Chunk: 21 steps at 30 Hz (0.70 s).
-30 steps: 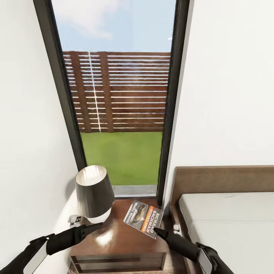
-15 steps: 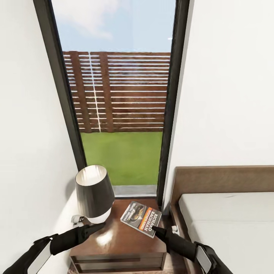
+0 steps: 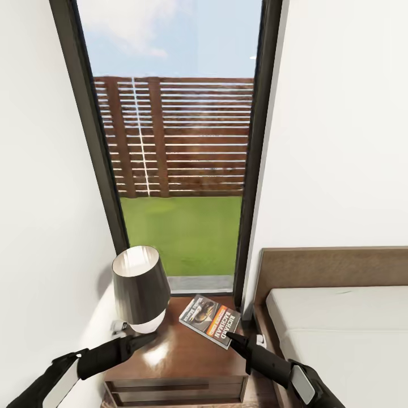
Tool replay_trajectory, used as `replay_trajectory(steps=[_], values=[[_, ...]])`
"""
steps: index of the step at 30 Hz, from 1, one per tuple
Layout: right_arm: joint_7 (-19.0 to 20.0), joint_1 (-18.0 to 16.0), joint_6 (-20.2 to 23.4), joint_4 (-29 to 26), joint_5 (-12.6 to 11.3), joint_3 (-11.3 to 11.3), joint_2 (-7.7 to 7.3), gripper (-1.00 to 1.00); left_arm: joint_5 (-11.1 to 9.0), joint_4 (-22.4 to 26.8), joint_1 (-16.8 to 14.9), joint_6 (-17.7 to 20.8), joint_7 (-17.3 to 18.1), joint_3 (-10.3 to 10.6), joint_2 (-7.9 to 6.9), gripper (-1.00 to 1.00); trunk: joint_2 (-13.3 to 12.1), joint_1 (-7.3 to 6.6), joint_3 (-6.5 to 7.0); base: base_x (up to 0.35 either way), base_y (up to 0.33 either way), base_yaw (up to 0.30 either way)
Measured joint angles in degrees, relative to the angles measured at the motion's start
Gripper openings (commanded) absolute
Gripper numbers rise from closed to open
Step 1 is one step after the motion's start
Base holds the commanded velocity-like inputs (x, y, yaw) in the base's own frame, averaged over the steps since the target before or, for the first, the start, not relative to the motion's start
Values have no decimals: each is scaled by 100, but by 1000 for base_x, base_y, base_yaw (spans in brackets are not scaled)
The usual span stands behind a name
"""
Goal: In the bedroom, move the book from the bed onto either nightstand, and place the two sandals side by side next to the bed.
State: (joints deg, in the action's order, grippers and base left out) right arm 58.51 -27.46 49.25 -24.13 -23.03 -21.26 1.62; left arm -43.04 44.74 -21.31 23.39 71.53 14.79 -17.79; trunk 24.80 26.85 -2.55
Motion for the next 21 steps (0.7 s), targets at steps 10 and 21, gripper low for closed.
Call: replay_trajectory(steps=[10,21], values=[[-11,0,-6,6,7,-1,6,-100,-2,0,1,8,-209,-1,81,100,240,132,-108,0,0,0],[-17,0,-10,6,7,0,15,-100,3,0,1,9,-220,5,118,100,683,374,-306,0,0,0]])
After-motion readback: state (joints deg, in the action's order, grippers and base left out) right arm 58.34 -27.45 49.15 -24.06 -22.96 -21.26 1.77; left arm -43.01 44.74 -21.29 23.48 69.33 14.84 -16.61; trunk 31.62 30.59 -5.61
